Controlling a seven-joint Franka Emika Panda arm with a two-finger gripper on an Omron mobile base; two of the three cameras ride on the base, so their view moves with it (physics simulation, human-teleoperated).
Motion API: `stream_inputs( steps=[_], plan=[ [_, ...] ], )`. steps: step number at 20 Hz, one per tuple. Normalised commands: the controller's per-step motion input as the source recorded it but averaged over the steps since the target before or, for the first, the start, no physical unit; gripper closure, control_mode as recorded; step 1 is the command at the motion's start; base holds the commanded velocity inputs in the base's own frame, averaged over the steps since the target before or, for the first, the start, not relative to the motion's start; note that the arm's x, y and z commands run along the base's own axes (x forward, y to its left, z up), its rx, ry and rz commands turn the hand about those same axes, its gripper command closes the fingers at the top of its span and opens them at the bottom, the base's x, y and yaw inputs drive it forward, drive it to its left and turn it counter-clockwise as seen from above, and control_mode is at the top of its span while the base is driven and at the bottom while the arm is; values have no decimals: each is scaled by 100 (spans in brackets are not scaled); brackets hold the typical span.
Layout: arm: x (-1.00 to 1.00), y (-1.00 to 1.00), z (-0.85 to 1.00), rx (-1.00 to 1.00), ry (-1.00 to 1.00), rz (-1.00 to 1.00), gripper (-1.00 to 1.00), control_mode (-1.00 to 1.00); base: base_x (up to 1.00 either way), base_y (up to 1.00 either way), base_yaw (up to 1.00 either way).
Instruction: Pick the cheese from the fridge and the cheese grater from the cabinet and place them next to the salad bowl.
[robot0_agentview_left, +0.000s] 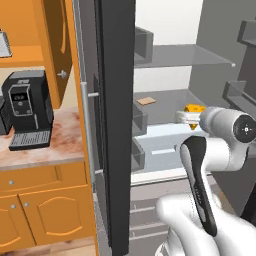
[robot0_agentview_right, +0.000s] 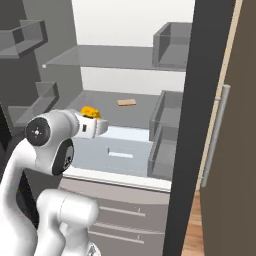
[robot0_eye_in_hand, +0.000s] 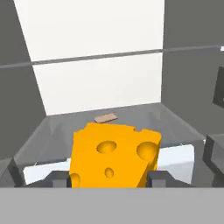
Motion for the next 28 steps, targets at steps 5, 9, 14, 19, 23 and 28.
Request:
stream_inputs(
  steps=[5,9,14,19,23,28],
  plan=[
    [0,0,0,0,0,0,100,100,-100,28,0],
    [0,0,0,0,0,0,100,100,-90,71,-1],
    [0,0,0,0,0,0,100,100,-45,100,-4],
    [0,0,0,0,0,0,100,100,-27,100,-5],
    [0,0,0,0,0,0,100,100,-8,100,-3],
    [0,0,0,0,0,0,100,100,81,93,0]
  ],
)
